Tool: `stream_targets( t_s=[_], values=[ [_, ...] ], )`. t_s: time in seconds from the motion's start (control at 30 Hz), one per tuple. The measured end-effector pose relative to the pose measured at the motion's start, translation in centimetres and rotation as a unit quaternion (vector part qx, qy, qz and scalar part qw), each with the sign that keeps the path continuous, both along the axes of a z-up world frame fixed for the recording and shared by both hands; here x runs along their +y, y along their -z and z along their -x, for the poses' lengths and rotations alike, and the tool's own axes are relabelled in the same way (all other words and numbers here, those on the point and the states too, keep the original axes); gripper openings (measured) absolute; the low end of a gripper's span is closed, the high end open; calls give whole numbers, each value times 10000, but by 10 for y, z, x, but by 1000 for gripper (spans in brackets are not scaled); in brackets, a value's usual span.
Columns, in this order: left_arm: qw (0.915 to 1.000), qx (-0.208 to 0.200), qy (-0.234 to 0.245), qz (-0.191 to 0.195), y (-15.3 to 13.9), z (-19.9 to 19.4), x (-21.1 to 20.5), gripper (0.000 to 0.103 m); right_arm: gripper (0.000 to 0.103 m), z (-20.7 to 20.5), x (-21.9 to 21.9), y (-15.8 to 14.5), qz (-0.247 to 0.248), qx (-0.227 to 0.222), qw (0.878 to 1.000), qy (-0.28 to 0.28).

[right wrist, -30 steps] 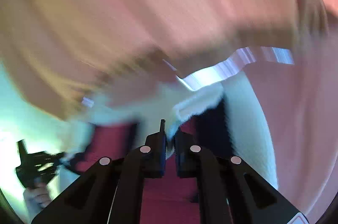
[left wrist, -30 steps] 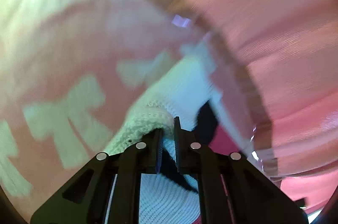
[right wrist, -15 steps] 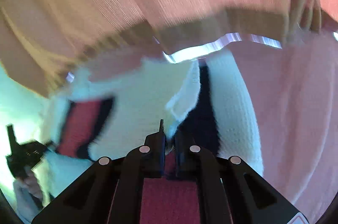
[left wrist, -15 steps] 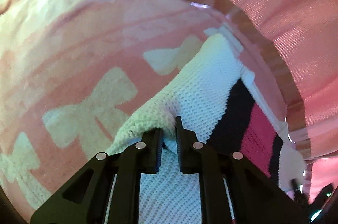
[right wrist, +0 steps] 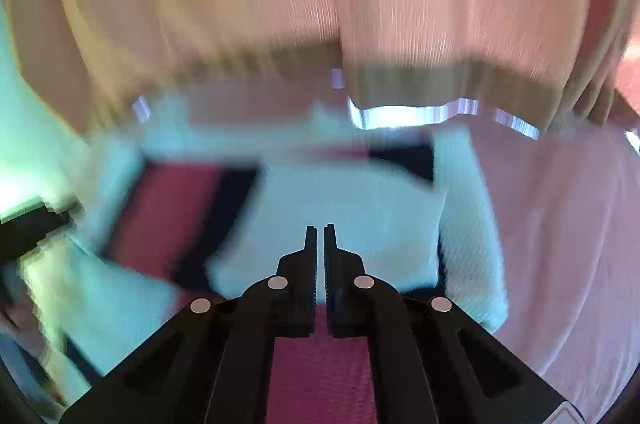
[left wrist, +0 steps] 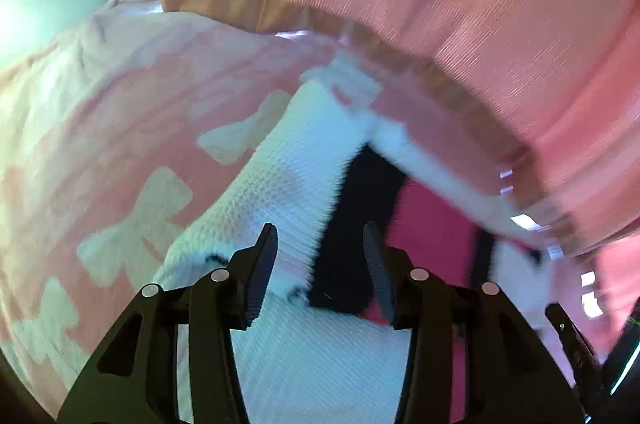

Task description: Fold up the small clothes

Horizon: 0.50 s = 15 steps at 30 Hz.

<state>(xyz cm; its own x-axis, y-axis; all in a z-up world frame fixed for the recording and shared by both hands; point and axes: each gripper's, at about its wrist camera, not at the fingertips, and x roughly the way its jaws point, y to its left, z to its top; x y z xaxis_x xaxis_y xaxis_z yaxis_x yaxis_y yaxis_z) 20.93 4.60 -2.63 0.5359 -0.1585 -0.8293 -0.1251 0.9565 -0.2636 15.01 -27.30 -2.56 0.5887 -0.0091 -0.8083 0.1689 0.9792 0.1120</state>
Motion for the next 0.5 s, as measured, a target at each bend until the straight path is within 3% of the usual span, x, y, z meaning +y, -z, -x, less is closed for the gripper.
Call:
stream_targets(
  t_s=[0.03, 0.07, 0.1, 0.23, 0.3, 0.33, 0.37, 0.43, 0.5],
  values=[
    [9998, 147, -11, -101, 10, -6, -2, 42, 1, -4, -6, 24, 128, 392, 9991, 62],
    [9994, 324, -38, -153, 20, -10, 0, 41, 0, -2, -13, 32, 11, 413, 9991, 106],
    [9989, 433, -88, -127, 29, -13, 2, 41, 0, 1, -17, 29, -77, 336, 9993, 140],
    [9991, 176, -64, -382, 19, -12, 4, 41, 0, 7, -16, -3, 87, -187, 9998, -8],
    [9989, 188, -74, -430, 20, -12, 5, 42, 0, 3, -20, 11, 257, 98, 9996, 35],
    [9989, 262, -60, -395, 23, -13, 6, 42, 0, -1, -26, 31, 191, 451, 9987, 156],
    [9988, 276, -59, -393, 23, -12, 7, 42, 0, 1, -32, 35, 27, 371, 9991, 205],
    [9991, 188, -39, -381, 18, -8, 7, 42, 0, 1, -33, 21, -58, 286, 9992, 262],
    [9992, 30, -2, -410, 9, -3, 5, 43, 0, 6, -26, 0, -57, -103, 9998, 133]
  ],
)
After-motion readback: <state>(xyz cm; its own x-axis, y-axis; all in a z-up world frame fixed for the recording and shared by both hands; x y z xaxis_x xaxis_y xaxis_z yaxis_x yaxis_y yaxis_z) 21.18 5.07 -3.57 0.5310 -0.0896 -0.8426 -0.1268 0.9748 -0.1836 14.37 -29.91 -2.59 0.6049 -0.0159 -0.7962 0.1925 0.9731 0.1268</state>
